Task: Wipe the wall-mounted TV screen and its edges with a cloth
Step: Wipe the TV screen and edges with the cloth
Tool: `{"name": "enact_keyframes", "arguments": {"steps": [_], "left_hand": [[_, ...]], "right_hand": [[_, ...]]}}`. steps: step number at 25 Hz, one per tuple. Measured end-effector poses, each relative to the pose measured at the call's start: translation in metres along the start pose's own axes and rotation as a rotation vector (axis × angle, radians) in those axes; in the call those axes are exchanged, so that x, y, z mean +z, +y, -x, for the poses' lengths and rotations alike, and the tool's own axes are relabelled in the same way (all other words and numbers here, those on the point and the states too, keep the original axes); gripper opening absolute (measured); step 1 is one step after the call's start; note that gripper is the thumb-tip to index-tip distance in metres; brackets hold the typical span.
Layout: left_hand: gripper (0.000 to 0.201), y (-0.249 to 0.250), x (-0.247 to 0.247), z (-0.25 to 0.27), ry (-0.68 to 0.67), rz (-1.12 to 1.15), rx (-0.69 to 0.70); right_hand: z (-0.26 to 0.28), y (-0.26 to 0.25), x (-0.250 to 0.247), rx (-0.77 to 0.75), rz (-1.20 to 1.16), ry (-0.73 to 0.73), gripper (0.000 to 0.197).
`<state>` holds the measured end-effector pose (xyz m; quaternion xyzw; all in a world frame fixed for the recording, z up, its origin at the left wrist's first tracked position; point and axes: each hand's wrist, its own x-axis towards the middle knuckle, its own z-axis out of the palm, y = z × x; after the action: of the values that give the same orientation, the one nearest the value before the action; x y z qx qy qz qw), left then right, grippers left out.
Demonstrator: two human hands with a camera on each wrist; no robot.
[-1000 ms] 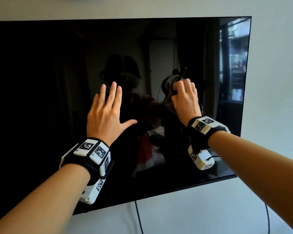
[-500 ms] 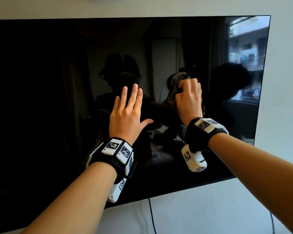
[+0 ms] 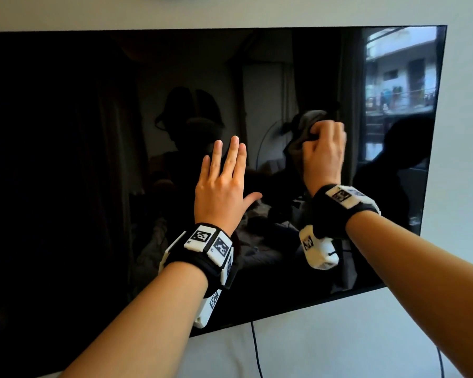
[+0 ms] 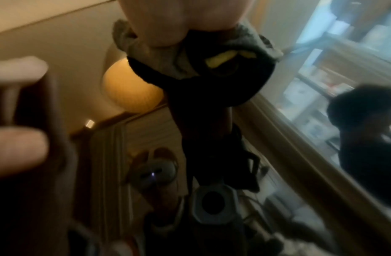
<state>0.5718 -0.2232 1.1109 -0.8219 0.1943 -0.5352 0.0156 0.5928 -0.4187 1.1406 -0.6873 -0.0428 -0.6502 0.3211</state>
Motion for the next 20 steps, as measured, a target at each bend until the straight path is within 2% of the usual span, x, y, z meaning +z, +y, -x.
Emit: {"name": "enact_keyframes", "arguments": {"steps": [1, 2, 4, 5, 6, 8, 9, 10, 12, 13, 14, 16, 17, 18, 20], "left_hand": [[0.097, 0.000, -0.001, 0.000, -0.007, 0.008, 0.005], [0.096, -0.001, -0.003, 0.000, -0.016, 0.018, 0.013], [0.093, -0.009, -0.007, 0.003, 0.000, 0.027, 0.038], [0.092, -0.016, -0.009, 0.006, 0.020, 0.022, 0.042], [0.091, -0.025, -0.012, 0.011, 0.035, 0.013, 0.035], [0.093, -0.049, -0.020, 0.024, 0.032, -0.018, 0.011], [0.095, -0.063, -0.025, 0.031, 0.016, -0.043, -0.008], [0.097, -0.076, -0.030, 0.038, -0.009, -0.070, -0.030], [0.099, -0.103, -0.039, 0.052, -0.056, -0.117, -0.071], [0.100, -0.115, -0.043, 0.060, -0.073, -0.130, -0.087], [0.101, -0.128, -0.046, 0.067, -0.084, -0.140, -0.105], [0.101, -0.150, -0.050, 0.078, -0.101, -0.157, -0.121], [0.100, -0.157, -0.050, 0.081, -0.108, -0.167, -0.104], [0.099, -0.160, -0.049, 0.083, -0.106, -0.171, -0.084], [0.097, -0.165, -0.046, 0.084, -0.091, -0.145, -0.069]], "right_hand": [[-0.001, -0.002, 0.000, 0.065, 0.015, 0.047, 0.020], [0.003, -0.008, 0.002, 0.024, 0.053, 0.037, 0.020], [0.024, -0.015, 0.007, -0.235, 0.111, -0.121, 0.022], [0.026, -0.014, 0.005, -0.314, 0.120, -0.181, 0.022], [0.017, -0.011, 0.001, -0.286, 0.110, -0.197, 0.022], [0.000, -0.012, -0.001, -0.016, 0.049, -0.044, 0.021], [0.002, -0.019, 0.003, 0.045, 0.066, 0.001, 0.021], [0.011, -0.029, 0.008, -0.006, 0.105, -0.009, 0.022], [0.042, -0.043, 0.021, -0.255, 0.135, -0.146, 0.024], [0.049, -0.046, 0.023, -0.329, 0.129, -0.199, 0.025], [0.047, -0.049, 0.022, -0.300, 0.108, -0.200, 0.024], [0.041, -0.063, 0.030, -0.048, 0.040, -0.046, 0.021], [0.045, -0.075, 0.037, 0.013, 0.058, -0.001, 0.021], [0.054, -0.088, 0.044, -0.027, 0.093, -0.006, 0.022], [0.078, -0.106, 0.060, -0.241, 0.113, -0.127, 0.024]]}}
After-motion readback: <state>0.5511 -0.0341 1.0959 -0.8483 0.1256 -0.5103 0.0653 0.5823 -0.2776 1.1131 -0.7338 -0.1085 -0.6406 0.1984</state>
